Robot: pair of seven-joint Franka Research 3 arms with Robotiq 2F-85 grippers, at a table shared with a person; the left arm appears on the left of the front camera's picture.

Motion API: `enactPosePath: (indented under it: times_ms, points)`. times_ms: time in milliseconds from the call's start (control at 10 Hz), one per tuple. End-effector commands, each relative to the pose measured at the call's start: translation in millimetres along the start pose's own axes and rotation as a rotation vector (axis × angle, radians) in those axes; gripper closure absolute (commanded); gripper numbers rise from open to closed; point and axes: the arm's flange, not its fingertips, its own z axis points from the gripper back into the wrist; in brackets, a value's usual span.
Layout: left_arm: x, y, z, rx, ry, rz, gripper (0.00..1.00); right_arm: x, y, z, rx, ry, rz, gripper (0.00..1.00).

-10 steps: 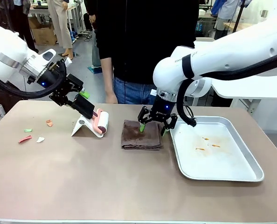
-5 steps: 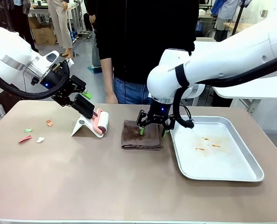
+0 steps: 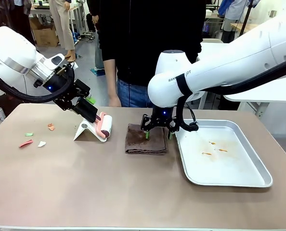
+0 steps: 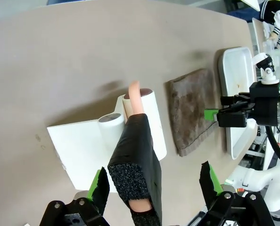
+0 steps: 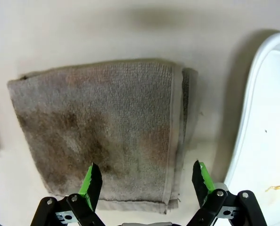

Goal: Clean the surface of the table.
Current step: Hold the Lint Roller with your left hand and the towel with your right hand.

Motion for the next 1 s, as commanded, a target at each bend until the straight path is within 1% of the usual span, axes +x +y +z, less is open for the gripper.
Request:
enactPosePath:
  times_ms: [0,200,600,900]
  points:
    - [1.7,-4.0,-3.7,0.025,0.0,0.01,0.0,10.8,1.6,-7.1,-0.021,-0.027,-0.039,0.0]
    - [1.1,-2.2,-2.4,0.024,-0.003,0.008,0.0,16.1,-0.7,-10.8,0.012,-0.013,-0.026,0.0]
    - [0.4,2.9,0.0,0.037,0.007,0.019,0.0,18.7,0.9,-14.4,0.007,-0.007,-0.029,0.0]
    - [-0.3,3.3,0.9,0.014,0.001,0.019,0.0,18.6,0.6,-14.9,0.003,-0.007,-0.037,0.0]
